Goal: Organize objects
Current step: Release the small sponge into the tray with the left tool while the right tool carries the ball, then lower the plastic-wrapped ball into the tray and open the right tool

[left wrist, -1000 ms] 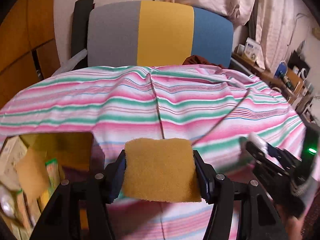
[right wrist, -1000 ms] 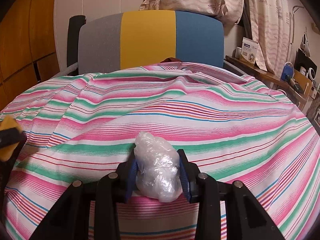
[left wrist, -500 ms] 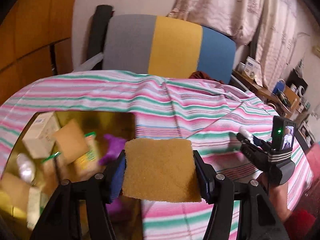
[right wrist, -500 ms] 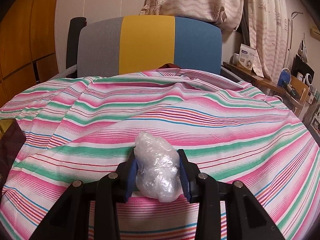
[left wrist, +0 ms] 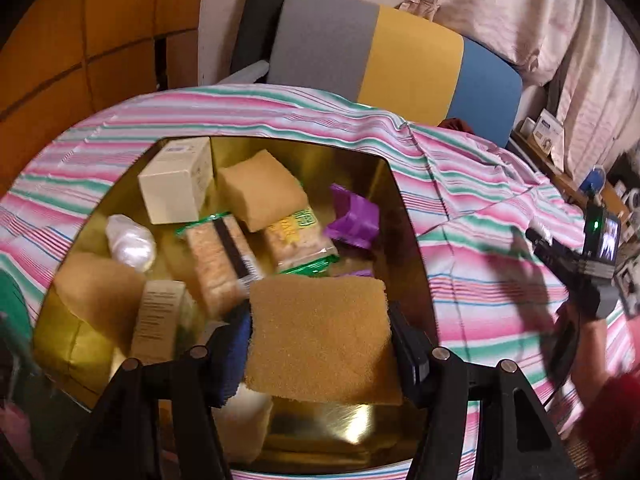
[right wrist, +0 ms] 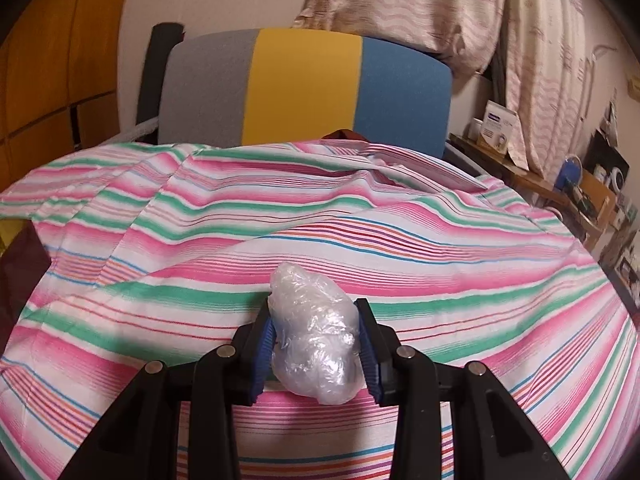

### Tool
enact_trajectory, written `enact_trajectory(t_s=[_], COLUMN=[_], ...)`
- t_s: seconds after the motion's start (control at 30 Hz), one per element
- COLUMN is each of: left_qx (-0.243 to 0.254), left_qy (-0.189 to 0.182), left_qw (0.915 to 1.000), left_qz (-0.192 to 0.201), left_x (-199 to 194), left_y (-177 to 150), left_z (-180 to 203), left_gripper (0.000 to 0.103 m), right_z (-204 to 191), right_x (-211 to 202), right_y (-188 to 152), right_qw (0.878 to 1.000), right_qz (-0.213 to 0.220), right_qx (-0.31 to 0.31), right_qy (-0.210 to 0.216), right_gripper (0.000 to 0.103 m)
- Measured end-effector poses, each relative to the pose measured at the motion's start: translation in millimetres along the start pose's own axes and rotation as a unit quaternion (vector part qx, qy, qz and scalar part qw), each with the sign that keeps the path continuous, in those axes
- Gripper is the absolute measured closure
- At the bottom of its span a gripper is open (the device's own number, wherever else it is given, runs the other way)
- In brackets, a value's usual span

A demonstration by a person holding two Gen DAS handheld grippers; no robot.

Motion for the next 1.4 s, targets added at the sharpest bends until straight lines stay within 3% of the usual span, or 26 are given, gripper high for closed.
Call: enact_trajectory(t_s=[0.23, 0.5, 0.67, 0.77, 1.1, 1.4], left_qx=[0.040, 0.057, 0.046, 0.038, 0.024, -0.003], left_qy=[-0.014, -0.016, -0.032, -0.042, -0.045, -0.031], left_qw=[0.9991, 0.9981, 0.9983, 0.9983, 0.9982, 0.9981], left_qz=[0.003, -0.015, -0.013, -0.010, 0.032, 0.053], left_x=[-8, 3, 0, -4, -31, -41], left_y=[-12, -22, -27, -31, -42, -41], left_z=[7, 13, 14, 12, -5, -25], left_gripper=[0.041, 0.039, 0.011, 0.008, 0.000, 0.000], right_z=[-19, -36, -68, -93, -182, -248], right_x=[-26, -61, -85, -96, -105, -89], right_y=[-1, 6, 12, 13, 12, 15], right_qw=[0.998, 0.995, 0.987, 0.982, 0.953, 0.937], right_qz=[0.037, 0.067, 0.078, 0.081, 0.036, -0.027], right_qx=[-0.038, -0.003, -0.006, -0.027, -0.096, -0.152], right_qy=[0.018, 0.073, 0.140, 0.171, 0.284, 0.314], right_gripper=[0.065, 0.065, 0.065, 0.065, 0.065, 0.065])
Point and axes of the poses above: each gripper's, at about its wrist camera, not at the fingertips, and x roughly the way its jaws point, z to its right, y to its top, the point moved 1 cm from there along x, roughly the way its jaws point, and after that the axes turned 7 degrees about y, right-handed, at the moved point
